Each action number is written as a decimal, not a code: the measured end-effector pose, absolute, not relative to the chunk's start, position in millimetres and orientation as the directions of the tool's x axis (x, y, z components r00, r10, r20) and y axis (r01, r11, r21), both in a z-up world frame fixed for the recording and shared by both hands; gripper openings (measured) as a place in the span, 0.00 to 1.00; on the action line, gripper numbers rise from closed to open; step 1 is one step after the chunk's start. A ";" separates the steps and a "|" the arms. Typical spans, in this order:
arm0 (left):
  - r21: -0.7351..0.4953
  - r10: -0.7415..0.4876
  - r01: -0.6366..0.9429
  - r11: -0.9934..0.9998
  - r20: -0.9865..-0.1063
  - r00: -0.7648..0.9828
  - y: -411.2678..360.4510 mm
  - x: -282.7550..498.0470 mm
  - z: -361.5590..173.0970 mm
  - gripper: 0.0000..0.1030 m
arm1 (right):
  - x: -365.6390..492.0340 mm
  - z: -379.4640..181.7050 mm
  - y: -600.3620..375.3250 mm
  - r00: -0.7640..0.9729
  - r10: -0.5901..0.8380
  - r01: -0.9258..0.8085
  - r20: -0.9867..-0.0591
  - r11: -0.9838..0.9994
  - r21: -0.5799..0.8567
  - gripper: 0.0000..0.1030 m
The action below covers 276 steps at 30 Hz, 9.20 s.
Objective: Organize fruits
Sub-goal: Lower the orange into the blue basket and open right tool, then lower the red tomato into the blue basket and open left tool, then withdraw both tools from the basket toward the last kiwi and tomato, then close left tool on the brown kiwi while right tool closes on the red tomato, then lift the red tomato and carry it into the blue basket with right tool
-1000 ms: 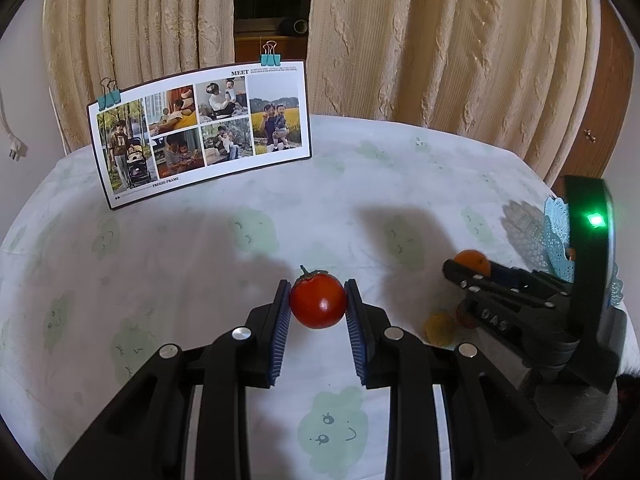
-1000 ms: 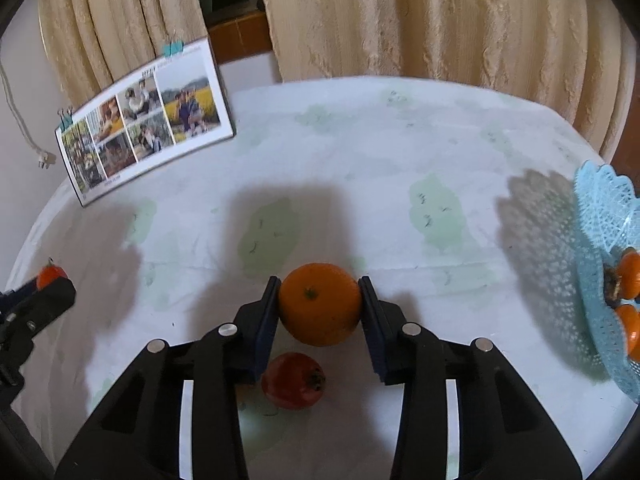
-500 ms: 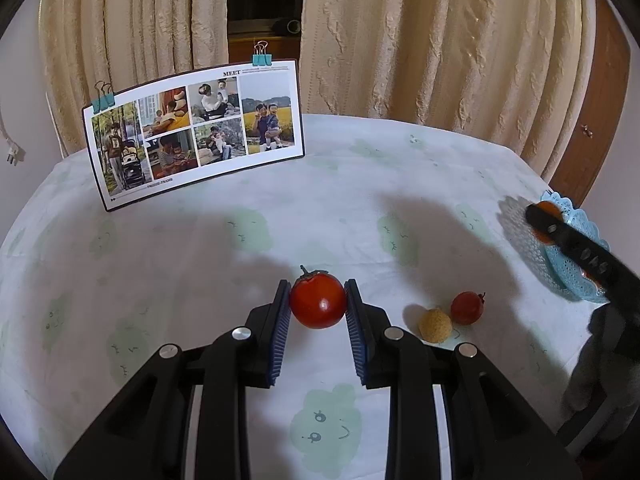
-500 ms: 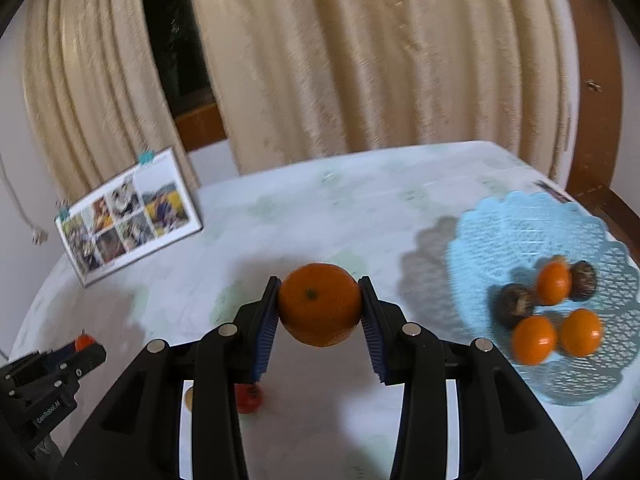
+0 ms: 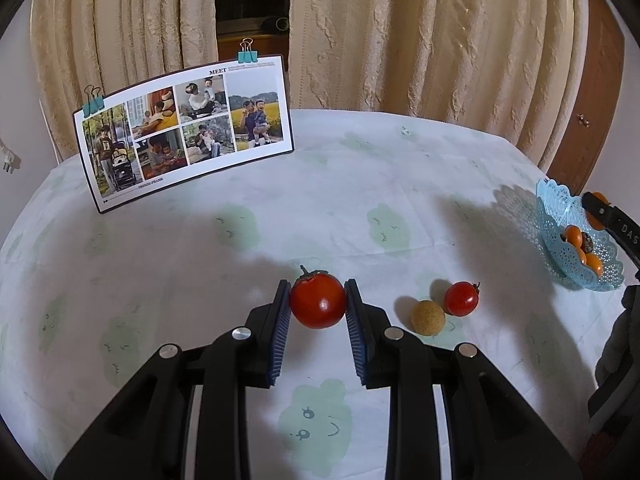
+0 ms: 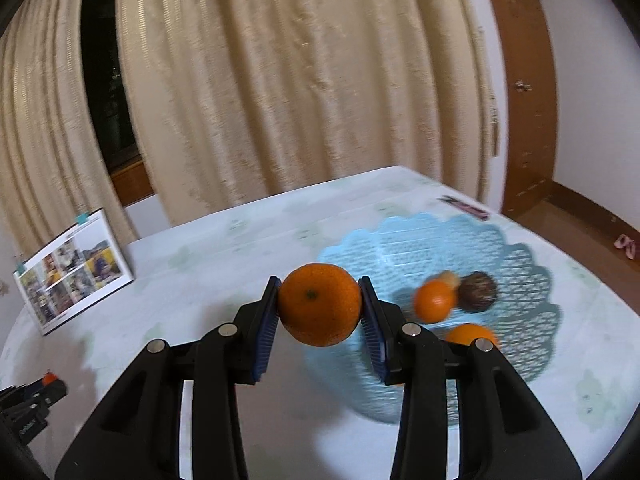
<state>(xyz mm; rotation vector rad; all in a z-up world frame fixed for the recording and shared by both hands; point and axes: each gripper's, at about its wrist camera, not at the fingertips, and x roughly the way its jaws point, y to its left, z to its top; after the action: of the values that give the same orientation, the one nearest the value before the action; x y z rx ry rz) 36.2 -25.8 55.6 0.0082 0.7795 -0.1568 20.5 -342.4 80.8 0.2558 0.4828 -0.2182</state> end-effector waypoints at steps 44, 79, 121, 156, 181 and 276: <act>0.026 -0.209 0.303 0.953 -0.670 0.712 -113.7 24.7 82.9 0.27 | -49.6 64.0 -445.6 0.831 -0.354 0.513 -0.429 0.786 0.346 0.63; -0.038 -0.466 0.596 0.802 -0.665 0.584 -315.1 63.3 79.6 0.27 | -87.0 77.2 -449.4 0.804 -0.507 0.594 -0.310 0.699 0.398 0.72; -0.042 -0.374 0.455 0.889 -0.640 0.671 -240.3 55.7 102.5 0.89 | -94.2 87.7 -429.4 0.817 -0.538 0.576 -0.209 0.743 0.340 0.87; -0.009 -0.115 0.154 0.988 -0.711 0.694 -50.9 31.3 51.4 0.89 | -59.3 71.8 -392.6 0.850 -0.438 0.501 -0.293 0.844 0.191 0.87; 0.007 -0.200 0.331 0.943 -0.785 0.586 -102.5 56.8 9.1 0.45 | -47.2 70.4 -371.2 0.882 -0.350 0.406 -0.314 0.904 0.133 0.87; 0.008 -0.155 0.217 0.976 -0.677 0.719 -65.9 29.0 58.8 0.27 | -29.0 77.8 -395.9 0.821 -0.029 0.217 -0.570 0.940 0.265 0.29</act>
<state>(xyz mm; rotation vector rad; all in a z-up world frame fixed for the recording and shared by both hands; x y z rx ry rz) 29.0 -65.9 58.8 0.0890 0.7402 -0.2057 -29.0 -395.9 77.8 0.3289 0.5950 -0.1329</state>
